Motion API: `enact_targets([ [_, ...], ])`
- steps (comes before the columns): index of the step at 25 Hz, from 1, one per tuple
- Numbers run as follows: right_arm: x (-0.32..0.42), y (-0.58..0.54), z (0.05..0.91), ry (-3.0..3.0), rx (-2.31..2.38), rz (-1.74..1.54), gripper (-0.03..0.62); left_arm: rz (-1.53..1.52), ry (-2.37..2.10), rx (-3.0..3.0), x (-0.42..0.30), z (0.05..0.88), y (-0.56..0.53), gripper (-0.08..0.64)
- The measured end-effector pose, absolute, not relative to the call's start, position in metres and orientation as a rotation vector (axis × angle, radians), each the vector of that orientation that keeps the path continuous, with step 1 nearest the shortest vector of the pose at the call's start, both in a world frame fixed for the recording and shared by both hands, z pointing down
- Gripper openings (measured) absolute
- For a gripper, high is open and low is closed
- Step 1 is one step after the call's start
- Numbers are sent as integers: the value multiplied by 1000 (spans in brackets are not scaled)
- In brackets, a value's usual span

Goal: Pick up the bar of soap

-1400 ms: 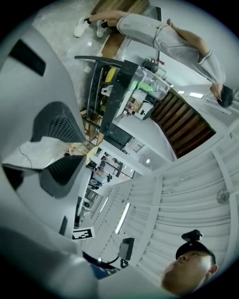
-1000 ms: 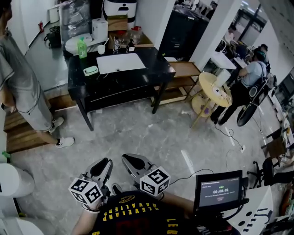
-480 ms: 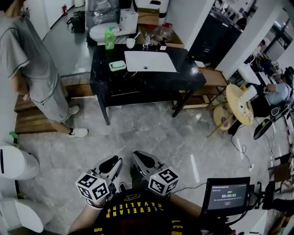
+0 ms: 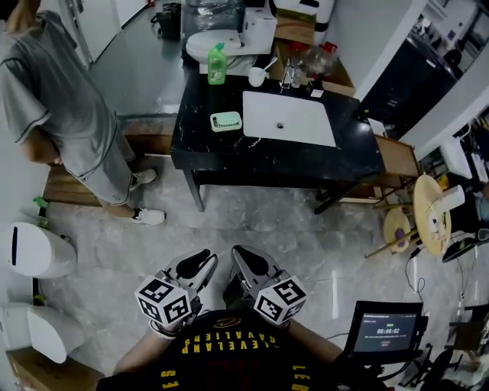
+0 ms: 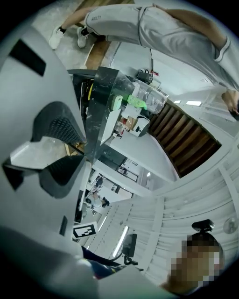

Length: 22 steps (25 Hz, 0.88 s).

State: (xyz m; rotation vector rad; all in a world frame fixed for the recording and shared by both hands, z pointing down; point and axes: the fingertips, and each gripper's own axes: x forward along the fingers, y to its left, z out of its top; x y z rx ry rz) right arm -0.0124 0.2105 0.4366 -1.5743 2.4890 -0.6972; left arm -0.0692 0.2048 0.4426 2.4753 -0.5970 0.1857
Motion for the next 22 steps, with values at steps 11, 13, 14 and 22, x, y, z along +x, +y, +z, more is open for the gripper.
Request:
enact_targets([
  [11,75,135,432,2478,-1570,-716,19,192,-635,2457,13,437,133,95],
  [13,81,127,431,2482,-1561,-718,18,192,-652,2448,16,437,124,95],
  [14,83,123,431,2483,-1557,-719,20,192,-659,2445,18,436,120,95],
  [22,88,91,439,2509,-1529,-763,20,181,-691,2420,23,441,89,95],
])
